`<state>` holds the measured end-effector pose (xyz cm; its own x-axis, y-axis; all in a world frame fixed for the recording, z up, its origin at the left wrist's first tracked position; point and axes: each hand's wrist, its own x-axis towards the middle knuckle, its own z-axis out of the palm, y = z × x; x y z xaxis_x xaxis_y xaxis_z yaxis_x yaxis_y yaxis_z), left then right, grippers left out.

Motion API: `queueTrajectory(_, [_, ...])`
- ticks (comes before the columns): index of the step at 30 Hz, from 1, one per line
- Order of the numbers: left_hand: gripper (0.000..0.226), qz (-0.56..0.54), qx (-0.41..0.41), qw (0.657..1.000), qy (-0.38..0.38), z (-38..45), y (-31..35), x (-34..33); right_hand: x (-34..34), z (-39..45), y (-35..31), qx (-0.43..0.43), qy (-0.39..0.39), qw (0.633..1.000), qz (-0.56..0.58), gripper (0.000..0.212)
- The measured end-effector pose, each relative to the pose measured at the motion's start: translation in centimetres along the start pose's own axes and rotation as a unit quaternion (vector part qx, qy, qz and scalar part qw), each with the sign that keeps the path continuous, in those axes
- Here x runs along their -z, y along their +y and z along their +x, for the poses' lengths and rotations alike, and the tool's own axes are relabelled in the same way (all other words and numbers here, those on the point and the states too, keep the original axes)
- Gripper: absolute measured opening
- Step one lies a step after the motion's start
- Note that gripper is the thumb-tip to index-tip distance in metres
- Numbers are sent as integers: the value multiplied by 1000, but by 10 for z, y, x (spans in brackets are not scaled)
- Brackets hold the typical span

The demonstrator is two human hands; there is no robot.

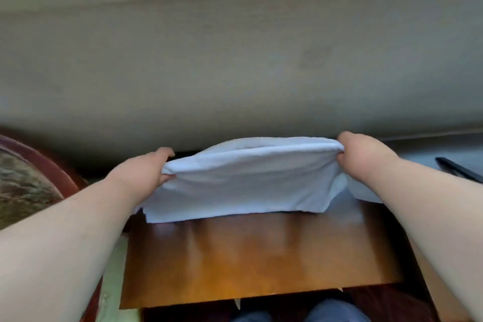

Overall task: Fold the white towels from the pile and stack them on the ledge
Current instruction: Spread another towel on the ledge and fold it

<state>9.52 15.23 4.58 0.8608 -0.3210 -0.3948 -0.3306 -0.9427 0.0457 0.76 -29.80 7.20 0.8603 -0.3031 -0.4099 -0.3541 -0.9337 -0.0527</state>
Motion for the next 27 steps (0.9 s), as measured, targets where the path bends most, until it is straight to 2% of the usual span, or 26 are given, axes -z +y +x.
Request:
queueTrajectory(3, [16, 54, -35, 998, -23, -26, 16, 48, 43, -47, 10, 0, -9, 998, -62, 17])
queueTrajectory(6, [16, 64, -72, 995, -2, -45, 36, 83, 82, -90, 23, -7, -38, 992, -119, 10])
queueTrajectory(10, [10, 80, -105, 991, 9, -62, 76, 117, 117, -145, 60, -25, -27, 994, -98, 14])
queueTrajectory(14, [14, 110, -147, 982, 36, -74, 134, 150, 134, -204, 109, -58, 6, 996, -73, 11])
queueTrajectory(20, [16, 110, -241, 959, 103, -104, 275, 174, 124, -302, 206, -134, 60, 989, -25, 11])
queueTrajectory(24, [16, 104, -313, 936, 121, -147, 392, 165, 99, -377, 272, -192, 82, 977, 43, 16])
queueTrajectory(27, [15, 94, -352, 921, 137, -189, 476, 150, 77, -434, 327, -224, 127, 965, 58, 20])
